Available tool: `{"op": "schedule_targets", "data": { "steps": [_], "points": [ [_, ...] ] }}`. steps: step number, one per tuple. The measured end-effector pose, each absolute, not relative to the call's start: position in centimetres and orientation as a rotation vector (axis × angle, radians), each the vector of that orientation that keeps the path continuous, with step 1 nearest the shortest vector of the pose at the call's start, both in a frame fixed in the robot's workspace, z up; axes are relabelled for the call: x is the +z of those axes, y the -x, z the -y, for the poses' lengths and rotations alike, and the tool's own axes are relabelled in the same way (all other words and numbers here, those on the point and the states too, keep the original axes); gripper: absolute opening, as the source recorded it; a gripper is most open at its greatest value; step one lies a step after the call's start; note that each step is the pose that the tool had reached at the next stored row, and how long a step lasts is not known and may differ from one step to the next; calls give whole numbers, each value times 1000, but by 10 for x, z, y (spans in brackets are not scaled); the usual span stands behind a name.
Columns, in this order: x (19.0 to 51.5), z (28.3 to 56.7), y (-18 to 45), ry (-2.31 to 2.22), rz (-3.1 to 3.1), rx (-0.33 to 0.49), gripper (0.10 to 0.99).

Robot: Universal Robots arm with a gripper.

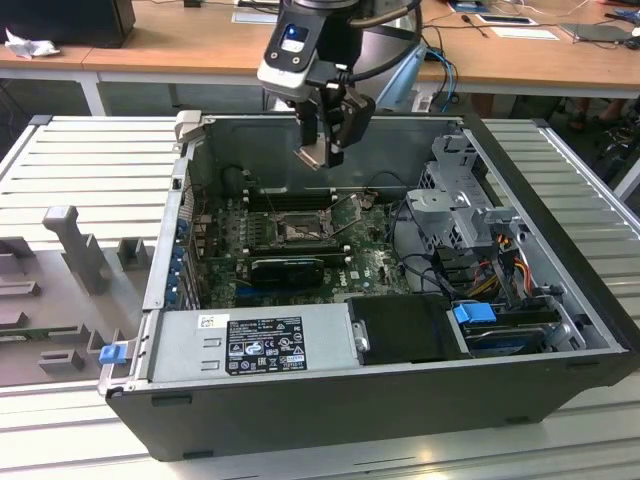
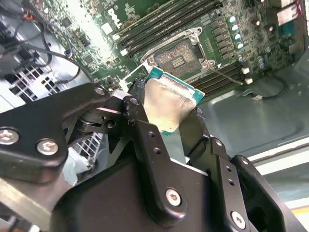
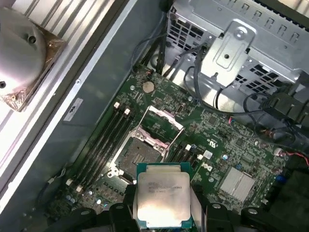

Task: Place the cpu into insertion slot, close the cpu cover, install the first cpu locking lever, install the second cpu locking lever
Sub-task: 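Place the cpu into insertion slot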

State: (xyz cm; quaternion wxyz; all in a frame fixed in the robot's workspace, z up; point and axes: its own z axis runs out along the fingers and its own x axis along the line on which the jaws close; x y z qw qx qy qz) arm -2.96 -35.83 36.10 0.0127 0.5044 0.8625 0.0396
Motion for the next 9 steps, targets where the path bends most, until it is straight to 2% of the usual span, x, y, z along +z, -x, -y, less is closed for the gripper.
{"op": "schedule_targets", "data": {
  "steps": [9],
  "points": [
    [358, 358, 30, -1834, -2507, 118, 529]
  ]
}}
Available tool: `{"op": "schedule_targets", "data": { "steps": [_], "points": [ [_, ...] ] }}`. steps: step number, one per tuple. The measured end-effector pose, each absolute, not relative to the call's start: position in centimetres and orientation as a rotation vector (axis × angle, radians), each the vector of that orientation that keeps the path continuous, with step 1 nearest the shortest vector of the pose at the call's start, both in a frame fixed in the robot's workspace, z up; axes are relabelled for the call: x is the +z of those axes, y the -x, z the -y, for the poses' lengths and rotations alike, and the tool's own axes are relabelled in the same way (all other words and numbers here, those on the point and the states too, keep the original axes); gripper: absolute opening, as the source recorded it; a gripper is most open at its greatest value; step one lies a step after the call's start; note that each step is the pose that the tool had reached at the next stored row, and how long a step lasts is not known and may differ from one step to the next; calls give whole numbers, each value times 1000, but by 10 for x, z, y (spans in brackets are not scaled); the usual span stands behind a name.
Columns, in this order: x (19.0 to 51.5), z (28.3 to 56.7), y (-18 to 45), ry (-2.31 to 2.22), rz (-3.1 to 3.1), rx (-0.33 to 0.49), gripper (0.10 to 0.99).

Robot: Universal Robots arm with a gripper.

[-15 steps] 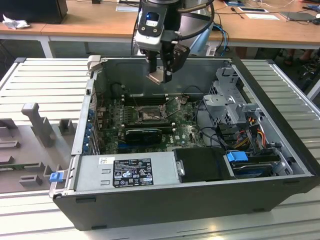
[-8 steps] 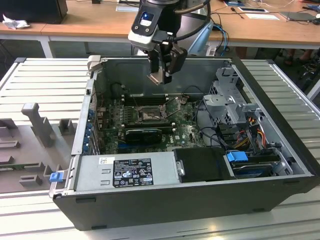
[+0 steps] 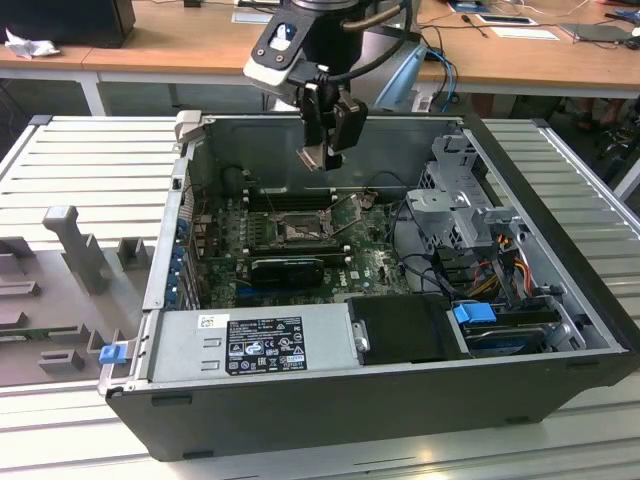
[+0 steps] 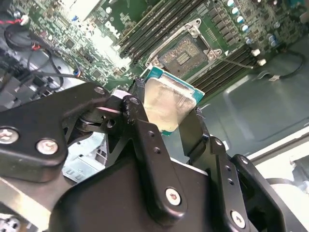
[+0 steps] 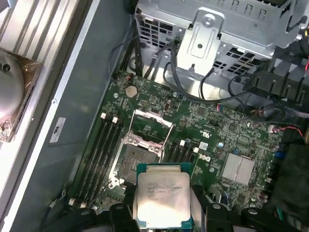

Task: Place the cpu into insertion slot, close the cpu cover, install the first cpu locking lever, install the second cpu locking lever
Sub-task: 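Place the cpu into insertion slot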

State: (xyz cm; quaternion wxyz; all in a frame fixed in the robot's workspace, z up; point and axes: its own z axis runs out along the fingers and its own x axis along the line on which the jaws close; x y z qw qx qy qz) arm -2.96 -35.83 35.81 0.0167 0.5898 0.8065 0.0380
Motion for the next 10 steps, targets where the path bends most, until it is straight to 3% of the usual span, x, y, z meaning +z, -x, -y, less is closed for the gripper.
{"op": "schedule_targets", "data": {
  "steps": [10],
  "points": [
    [347, 358, 30, -2030, -2343, 113, 529]
  ]
}}
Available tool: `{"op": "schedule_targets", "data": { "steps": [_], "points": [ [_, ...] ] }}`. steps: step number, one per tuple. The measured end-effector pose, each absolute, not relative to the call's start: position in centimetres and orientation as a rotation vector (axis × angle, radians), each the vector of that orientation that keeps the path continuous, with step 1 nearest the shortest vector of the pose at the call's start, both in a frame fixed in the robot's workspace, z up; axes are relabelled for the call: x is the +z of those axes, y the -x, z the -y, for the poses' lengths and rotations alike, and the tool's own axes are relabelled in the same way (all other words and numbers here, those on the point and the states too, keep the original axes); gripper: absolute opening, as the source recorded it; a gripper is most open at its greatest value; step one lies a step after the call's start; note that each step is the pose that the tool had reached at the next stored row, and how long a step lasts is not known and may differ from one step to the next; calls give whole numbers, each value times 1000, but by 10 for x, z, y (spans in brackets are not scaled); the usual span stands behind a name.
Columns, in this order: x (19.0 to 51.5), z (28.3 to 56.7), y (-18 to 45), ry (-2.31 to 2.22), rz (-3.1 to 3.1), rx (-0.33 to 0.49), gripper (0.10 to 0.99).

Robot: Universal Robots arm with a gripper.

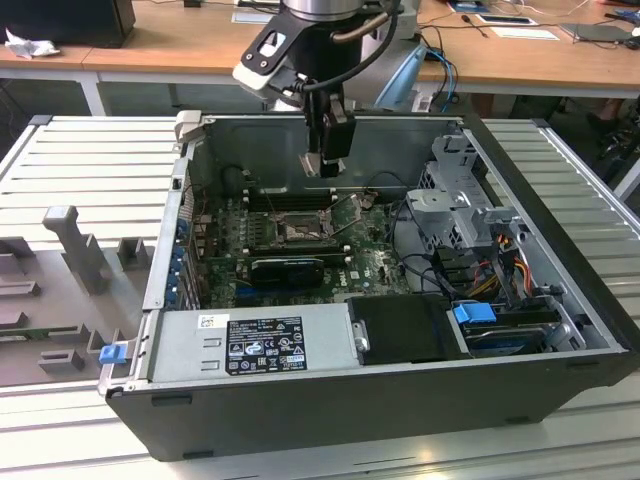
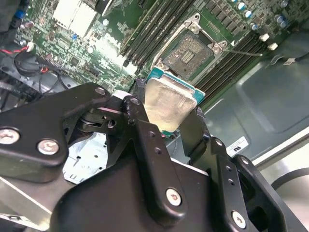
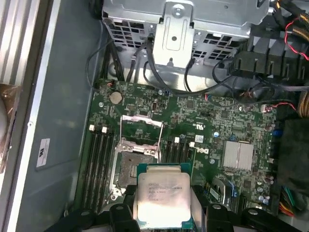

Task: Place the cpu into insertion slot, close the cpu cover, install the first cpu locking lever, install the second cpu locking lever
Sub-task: 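Place the cpu into insertion slot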

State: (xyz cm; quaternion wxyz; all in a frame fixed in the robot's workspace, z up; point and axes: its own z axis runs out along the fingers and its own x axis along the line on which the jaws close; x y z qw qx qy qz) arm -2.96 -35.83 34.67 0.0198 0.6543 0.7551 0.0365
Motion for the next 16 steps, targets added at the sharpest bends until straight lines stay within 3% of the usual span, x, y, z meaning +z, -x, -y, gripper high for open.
{"op": "schedule_targets", "data": {
  "steps": [16],
  "points": [
    [324, 358, 30, -2127, -2257, 97, 529]
  ]
}}
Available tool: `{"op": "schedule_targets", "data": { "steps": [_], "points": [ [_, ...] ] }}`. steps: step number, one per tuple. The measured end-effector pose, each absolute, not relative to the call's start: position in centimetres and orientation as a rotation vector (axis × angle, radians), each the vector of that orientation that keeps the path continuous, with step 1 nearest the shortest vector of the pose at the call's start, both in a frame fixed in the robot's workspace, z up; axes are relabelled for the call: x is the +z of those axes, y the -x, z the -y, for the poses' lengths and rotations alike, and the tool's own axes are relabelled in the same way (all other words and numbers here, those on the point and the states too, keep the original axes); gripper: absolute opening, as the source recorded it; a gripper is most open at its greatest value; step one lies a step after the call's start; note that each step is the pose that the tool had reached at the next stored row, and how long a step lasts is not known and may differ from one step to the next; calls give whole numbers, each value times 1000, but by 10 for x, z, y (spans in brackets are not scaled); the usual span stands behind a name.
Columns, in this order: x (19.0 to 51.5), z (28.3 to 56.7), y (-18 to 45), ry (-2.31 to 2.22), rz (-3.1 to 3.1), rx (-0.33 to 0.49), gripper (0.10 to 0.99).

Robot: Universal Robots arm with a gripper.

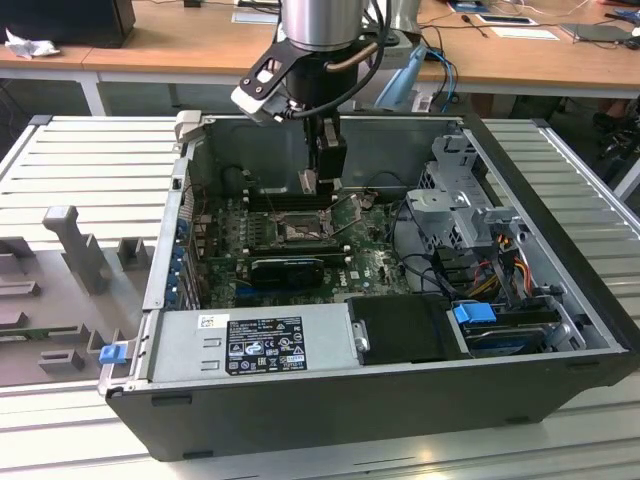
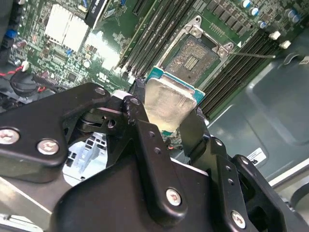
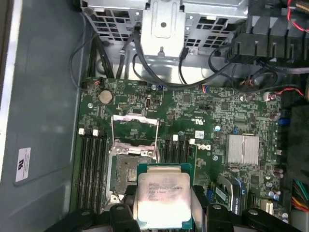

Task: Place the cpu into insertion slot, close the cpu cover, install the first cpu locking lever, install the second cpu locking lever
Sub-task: 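Place the cpu into insertion slot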

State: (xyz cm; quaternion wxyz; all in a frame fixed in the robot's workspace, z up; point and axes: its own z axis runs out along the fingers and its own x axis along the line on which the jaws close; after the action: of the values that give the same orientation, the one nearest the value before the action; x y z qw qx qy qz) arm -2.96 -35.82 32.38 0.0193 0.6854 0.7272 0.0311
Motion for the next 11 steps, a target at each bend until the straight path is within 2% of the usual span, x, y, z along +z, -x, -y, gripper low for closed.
{"op": "schedule_targets", "data": {
  "steps": [11],
  "points": [
    [303, 358, 31, -2129, -2256, 96, 529]
  ]
}}
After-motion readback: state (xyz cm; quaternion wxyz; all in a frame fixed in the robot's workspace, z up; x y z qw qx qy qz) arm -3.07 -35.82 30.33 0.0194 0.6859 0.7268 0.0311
